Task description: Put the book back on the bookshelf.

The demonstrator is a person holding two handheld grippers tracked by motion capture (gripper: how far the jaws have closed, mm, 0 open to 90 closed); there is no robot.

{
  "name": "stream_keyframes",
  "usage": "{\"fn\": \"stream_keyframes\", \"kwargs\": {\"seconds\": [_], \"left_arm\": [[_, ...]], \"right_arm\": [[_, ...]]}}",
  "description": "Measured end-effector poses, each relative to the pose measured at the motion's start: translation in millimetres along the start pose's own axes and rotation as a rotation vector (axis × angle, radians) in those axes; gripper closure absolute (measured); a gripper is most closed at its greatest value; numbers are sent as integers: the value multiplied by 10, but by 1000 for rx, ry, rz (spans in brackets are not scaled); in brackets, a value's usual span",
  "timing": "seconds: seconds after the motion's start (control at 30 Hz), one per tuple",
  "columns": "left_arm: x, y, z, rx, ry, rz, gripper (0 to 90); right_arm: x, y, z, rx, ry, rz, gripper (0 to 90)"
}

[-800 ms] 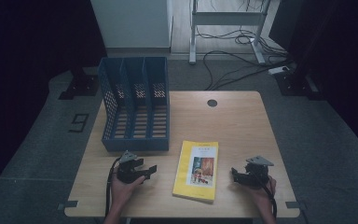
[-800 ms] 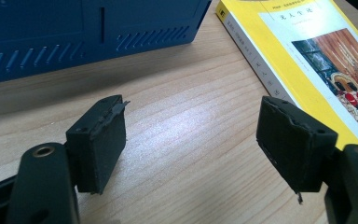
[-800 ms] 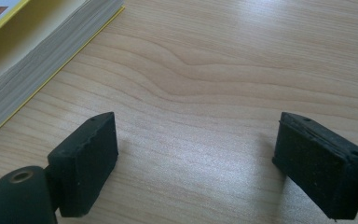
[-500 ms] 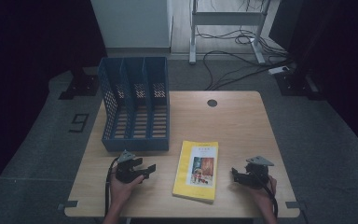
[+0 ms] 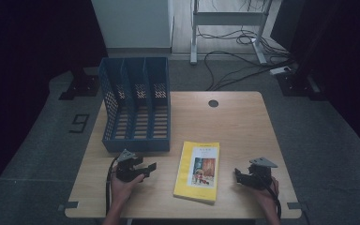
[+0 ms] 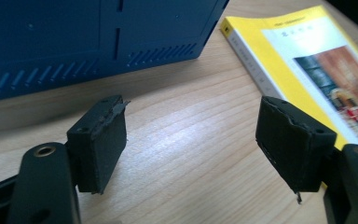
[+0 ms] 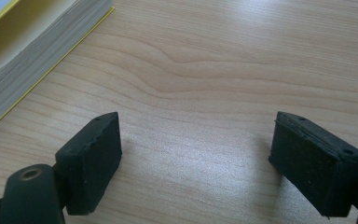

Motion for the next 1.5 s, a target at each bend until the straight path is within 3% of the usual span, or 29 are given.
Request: {"fn": "stream_keyframes", "kwargs": {"seconds": [0.3,0.37,1.0,1.2,1.3,1.5], "left_arm": [[41,15,0,14,-45,6,245],[47,33,16,35,-82,29,244],[159,62,-23,7,-45,-28,250],[163,92,29,12,-34,-45,250],[147,98,45,23,-38,-28,254],[236,110,4,11,-55,-53,254]], "right_arm": [[-83,60,47,12,49,-27,159],[-137,77,67,27,61,-34,160],[-353,134,95,56,103,-27,175],[-474,144,104,54,173,-57,187],[-557,166,120,66,184,-40,189],[-693,181,110,71,201,-16,193]]}}
Point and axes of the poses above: each handheld gripper's, and its own axes: z roughly backward along the jaws, y roughly out of its top, x roughly to its right, the point moved 4 cm from there along -z, roughly forward along the jaws, and after that the axes turned 12 degrees about -z, right-handed, at the moved point
